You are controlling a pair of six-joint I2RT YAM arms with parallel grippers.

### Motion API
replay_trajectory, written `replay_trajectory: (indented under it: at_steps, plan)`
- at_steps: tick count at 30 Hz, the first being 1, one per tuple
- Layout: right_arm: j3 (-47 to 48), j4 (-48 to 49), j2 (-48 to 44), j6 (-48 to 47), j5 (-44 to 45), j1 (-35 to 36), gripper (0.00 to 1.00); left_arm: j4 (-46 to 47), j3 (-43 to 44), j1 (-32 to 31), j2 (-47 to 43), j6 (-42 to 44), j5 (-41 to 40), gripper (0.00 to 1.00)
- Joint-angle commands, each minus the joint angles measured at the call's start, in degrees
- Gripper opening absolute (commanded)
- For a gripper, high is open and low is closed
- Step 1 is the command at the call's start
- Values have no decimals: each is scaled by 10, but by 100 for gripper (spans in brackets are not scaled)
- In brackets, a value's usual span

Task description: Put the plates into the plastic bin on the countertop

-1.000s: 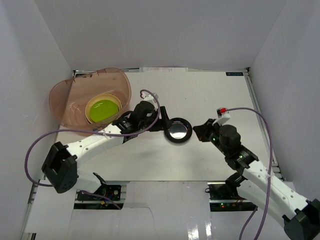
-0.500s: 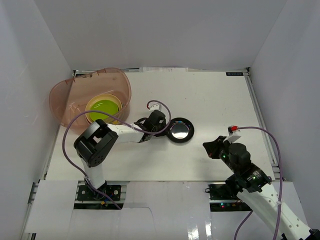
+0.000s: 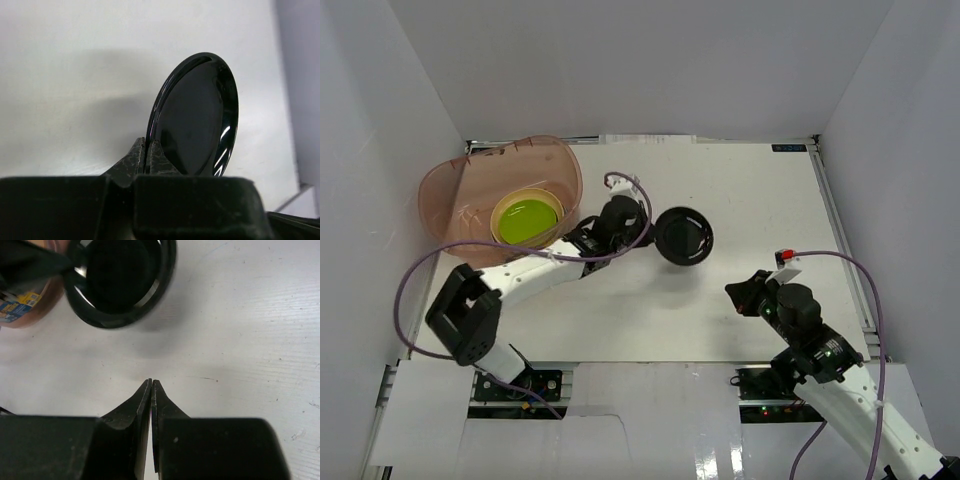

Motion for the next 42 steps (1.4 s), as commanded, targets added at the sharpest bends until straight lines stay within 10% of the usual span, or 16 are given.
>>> replay_trajectory:
  at_steps: [1, 12, 24, 26, 28, 31, 36, 42]
  plan:
    - [26, 30, 12, -7, -8, -2, 8, -30, 96, 20, -133, 63, -38, 0]
    - [20, 86, 85, 5, -57, -2, 9, -194, 51, 394, -305, 105, -1, 0]
    - [31, 111, 141, 2, -82, -1, 10, -172, -74, 523, -248, 93, 36, 0]
    - [28, 116, 145, 4, -85, -1, 10, -167, -75, 527, -251, 98, 33, 16]
    - [27, 126, 155, 5, -89, -1, 10, -170, -60, 528, -241, 109, 40, 66]
    - [32, 136, 167, 7, -96, -1, 9, -185, -42, 527, -240, 121, 60, 95]
    - [59, 129, 178, -7, -92, -1, 10, -179, -19, 528, -330, 119, 87, 98]
    - [131, 102, 191, -46, -78, -1, 15, -154, -5, 525, -426, 84, 304, 98]
